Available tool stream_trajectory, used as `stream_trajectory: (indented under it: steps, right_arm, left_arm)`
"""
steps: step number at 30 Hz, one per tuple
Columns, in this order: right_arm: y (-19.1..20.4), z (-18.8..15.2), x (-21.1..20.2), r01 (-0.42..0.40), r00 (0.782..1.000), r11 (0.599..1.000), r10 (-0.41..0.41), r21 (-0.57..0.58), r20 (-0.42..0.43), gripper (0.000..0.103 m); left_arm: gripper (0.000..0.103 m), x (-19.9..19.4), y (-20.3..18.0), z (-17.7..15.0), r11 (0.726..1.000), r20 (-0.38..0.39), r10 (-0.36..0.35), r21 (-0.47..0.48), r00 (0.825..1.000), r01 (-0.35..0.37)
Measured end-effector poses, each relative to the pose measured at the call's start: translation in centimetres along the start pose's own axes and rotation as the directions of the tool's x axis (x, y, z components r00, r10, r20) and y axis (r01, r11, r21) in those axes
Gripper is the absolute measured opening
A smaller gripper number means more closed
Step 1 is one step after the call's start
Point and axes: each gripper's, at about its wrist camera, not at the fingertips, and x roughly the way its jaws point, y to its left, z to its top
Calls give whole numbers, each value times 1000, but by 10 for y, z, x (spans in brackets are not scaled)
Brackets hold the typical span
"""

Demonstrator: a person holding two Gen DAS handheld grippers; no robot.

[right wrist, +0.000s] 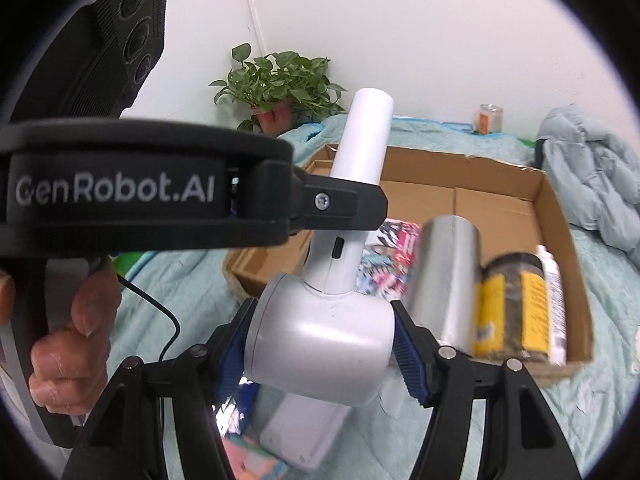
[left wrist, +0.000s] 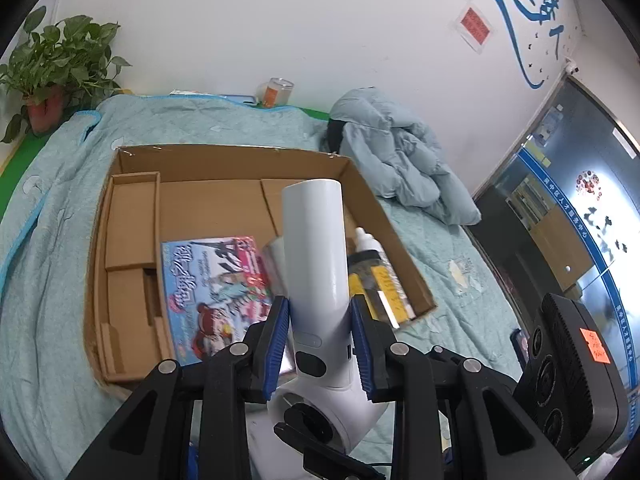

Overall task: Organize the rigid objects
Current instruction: 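Carry the fan with the right gripper and lower it onto the game box, then open the right gripper to release the fan and withdraw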

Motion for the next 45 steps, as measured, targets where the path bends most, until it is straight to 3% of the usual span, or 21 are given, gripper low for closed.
stream_trajectory:
  steps: [6,13,18,22,25,30,34,38,42,44,45]
  right_arm:
    - [-5,16,50,-44,996,997,49,63,-81,64]
    - [-3,11,99,-60,976,990,85,128,-200,64]
    - [-9,9,106,-105,964,978,145,179,-222,64]
    - [-8,7,105,-90,964,982,128,168,-234,65]
    - [-12,4,105,-100,959,976,146,194,-243,66]
    - [-4,5,101,-89,964,981,129,175,-233,66]
    - [7,3,94,-97,967,987,124,128,-223,66]
    - [10,-9,73,-69,984,994,82,86,-157,66]
    - [7,-24,43,-10,995,995,19,98,-95,85]
    - [7,-30,23,40,998,996,-36,79,-52,86]
    - [6,-33,12,69,997,995,-67,74,-27,87]
  left_arm:
    - [29,32,59,21,998,-75,-11,-70,997,5]
    - [29,76,110,11,990,-154,-18,-138,988,-3]
    - [30,88,124,4,989,-173,25,-141,985,-50]
    - [30,97,128,1,987,-194,22,-150,981,-51]
    - [30,109,122,-7,988,-246,83,-109,966,-112]
    - [29,105,123,-15,987,-250,60,-130,966,-95]
    - [29,93,119,-23,987,-233,90,-111,968,-118]
    - [29,72,120,-28,983,-200,80,-149,977,-111]
    - [31,50,112,-33,984,-157,98,-136,983,-120]
    - [37,27,96,-38,991,-77,91,-92,993,-98]
    - [52,14,89,-42,991,-25,109,-70,994,-111]
